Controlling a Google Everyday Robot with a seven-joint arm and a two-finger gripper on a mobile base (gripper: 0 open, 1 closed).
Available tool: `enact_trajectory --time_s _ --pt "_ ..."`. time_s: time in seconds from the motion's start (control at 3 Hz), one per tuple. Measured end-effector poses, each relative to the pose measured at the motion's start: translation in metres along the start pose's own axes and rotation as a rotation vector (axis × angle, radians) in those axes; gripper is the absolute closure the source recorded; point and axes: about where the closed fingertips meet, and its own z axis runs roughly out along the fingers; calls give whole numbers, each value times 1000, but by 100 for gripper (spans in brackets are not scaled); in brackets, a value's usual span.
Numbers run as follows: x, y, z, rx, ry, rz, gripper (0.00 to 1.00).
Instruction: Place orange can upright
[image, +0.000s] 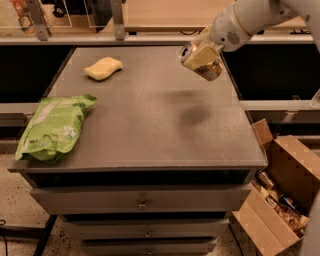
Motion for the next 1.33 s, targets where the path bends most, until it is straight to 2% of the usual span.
enact_trajectory --time_s 0.33,0.67,1.0,1.33 --pt "-7 15 -21 41 -174 99 100" --pt "1 23 -39 76 -319 211 100" --pt "1 23 -39 76 -319 211 100" --pt "4 23 -39 48 -439 290 100"
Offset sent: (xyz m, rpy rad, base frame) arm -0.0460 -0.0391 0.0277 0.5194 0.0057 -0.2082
